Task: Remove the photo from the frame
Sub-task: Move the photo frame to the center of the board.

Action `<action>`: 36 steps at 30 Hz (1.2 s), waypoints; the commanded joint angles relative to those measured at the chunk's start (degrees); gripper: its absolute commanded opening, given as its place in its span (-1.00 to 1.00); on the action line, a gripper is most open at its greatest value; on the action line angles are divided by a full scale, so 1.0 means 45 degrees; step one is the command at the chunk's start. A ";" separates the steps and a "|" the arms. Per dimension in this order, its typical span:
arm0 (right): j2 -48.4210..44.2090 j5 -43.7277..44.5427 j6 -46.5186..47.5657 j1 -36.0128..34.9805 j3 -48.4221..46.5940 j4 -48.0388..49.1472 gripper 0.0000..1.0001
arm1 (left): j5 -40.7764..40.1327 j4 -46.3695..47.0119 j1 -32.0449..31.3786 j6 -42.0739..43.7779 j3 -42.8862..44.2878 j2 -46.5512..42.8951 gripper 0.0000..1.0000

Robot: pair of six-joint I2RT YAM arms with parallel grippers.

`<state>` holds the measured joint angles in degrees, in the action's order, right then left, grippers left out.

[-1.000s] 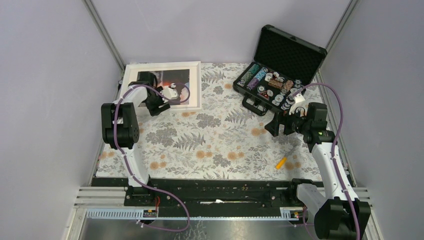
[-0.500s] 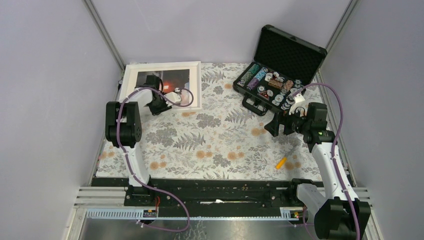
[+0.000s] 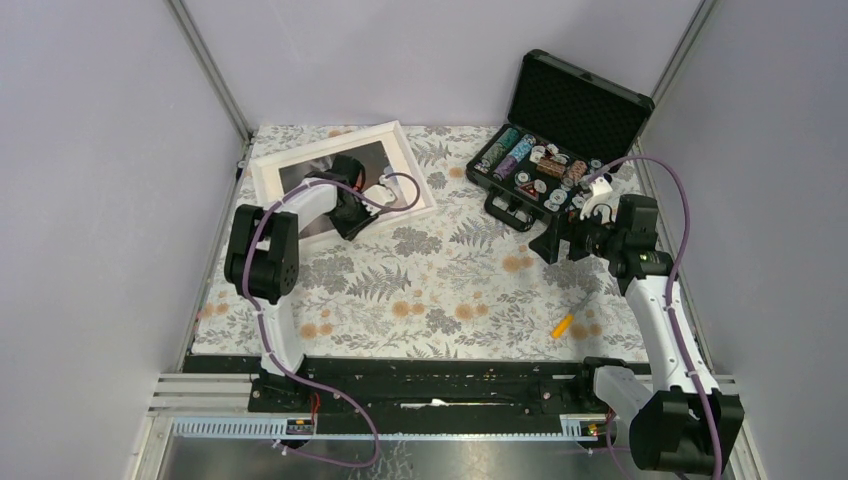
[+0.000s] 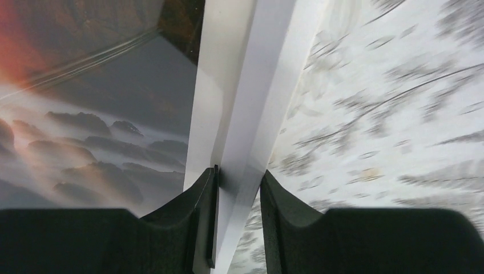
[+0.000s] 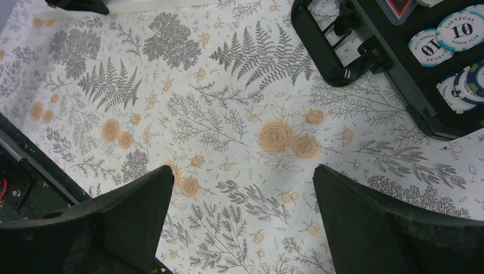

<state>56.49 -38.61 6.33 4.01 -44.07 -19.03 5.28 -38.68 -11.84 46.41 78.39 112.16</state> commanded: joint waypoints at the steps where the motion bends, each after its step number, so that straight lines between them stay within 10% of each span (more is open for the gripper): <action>1: 0.0394 -0.0343 -0.0102 -0.0051 -0.0773 -0.0268 0.99 | 0.2154 -0.1788 -0.0988 -0.3769 0.0432 -0.0343 -0.67; 14: 0.0369 -0.0395 -0.0198 -0.0051 -0.0660 -0.0396 0.99 | 0.7274 -0.3151 -0.3786 -0.6506 0.1748 -0.0407 0.17; 24: 0.0727 -0.0662 -0.0507 -0.0051 -0.0427 -0.0314 0.99 | 0.3486 -0.1764 -0.0691 -0.6179 0.4117 -0.0538 0.25; 36: 0.0387 -0.0580 -0.0390 -0.0051 -0.0099 -0.0285 0.99 | 0.0690 -0.2173 0.1197 -0.3979 0.8766 0.3846 0.32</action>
<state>59.66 -40.16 4.58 4.01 -44.97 -20.73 12.27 -47.59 -6.11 26.72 113.80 124.51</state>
